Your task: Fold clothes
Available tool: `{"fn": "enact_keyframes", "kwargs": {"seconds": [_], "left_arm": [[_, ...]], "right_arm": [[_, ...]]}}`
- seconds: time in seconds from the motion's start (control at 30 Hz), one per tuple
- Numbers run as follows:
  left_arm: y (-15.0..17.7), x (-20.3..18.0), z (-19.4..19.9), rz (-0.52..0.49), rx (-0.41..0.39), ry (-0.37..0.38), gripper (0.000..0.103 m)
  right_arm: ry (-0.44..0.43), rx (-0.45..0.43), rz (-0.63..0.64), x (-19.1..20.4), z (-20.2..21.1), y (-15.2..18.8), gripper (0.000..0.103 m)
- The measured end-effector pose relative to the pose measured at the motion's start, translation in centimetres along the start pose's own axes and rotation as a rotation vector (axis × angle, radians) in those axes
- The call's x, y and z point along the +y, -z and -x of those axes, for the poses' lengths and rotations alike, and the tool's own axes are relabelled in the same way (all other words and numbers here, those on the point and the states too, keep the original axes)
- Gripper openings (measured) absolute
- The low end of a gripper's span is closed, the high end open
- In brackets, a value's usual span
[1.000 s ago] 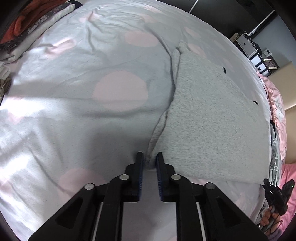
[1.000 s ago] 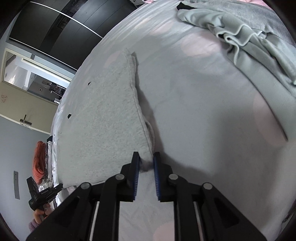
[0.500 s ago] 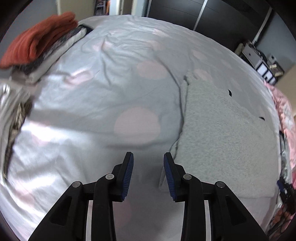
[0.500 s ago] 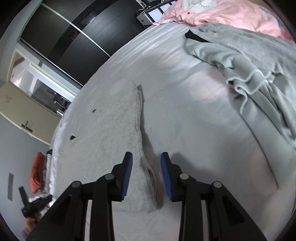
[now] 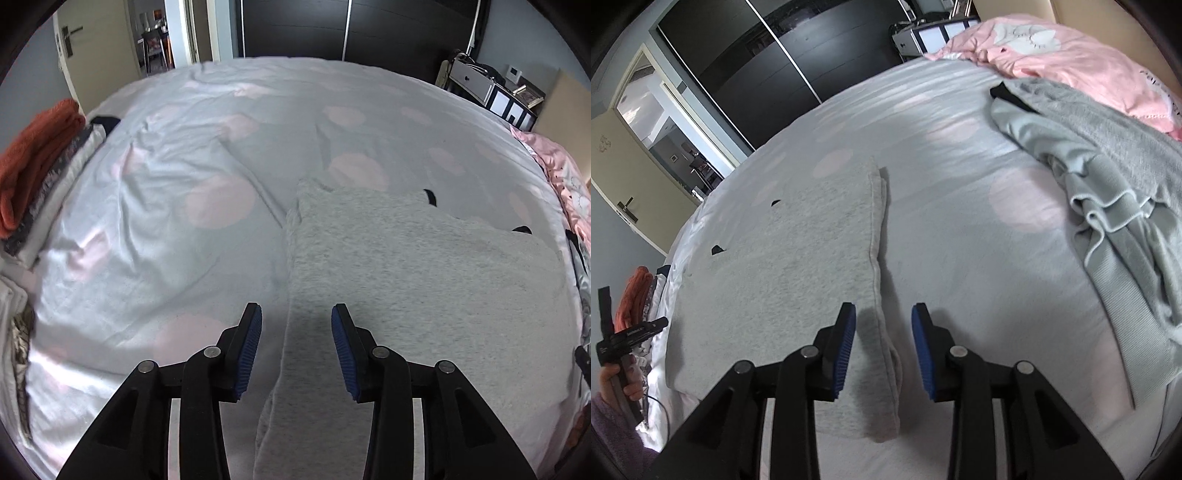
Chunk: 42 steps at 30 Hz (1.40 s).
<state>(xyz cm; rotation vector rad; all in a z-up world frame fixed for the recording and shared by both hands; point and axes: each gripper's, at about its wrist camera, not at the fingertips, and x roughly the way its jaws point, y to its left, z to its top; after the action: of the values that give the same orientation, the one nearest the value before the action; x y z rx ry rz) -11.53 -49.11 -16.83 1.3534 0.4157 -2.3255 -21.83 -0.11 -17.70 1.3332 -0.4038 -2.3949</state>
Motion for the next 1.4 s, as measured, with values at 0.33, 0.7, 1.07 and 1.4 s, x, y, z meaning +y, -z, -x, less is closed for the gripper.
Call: {"fn": "enact_keyframes", "kwargs": {"seconds": [0.33,0.7,1.07,1.4], "left_arm": [[0.4,1.6,-1.1,-0.036,-0.012,0.006,0.041],[0.5,1.9,-1.5,-0.039,-0.007,0.017,0.042],[0.3,2.5,-2.0,0.011,0.007,0.037,0.042],[-0.1,4.5,-0.5,0.060,-0.037,0.063,0.042]], "right_arm": [[-0.005,0.080,-0.025,1.3,-2.6,-4.0,0.048],[0.038,0.148,-0.006,2.7,-7.7,-6.0,0.048],[0.064,0.159,0.058,4.9,-9.6,-6.1,0.025],[0.119,0.131,0.096,9.6,-6.1,-7.5,0.012]]}}
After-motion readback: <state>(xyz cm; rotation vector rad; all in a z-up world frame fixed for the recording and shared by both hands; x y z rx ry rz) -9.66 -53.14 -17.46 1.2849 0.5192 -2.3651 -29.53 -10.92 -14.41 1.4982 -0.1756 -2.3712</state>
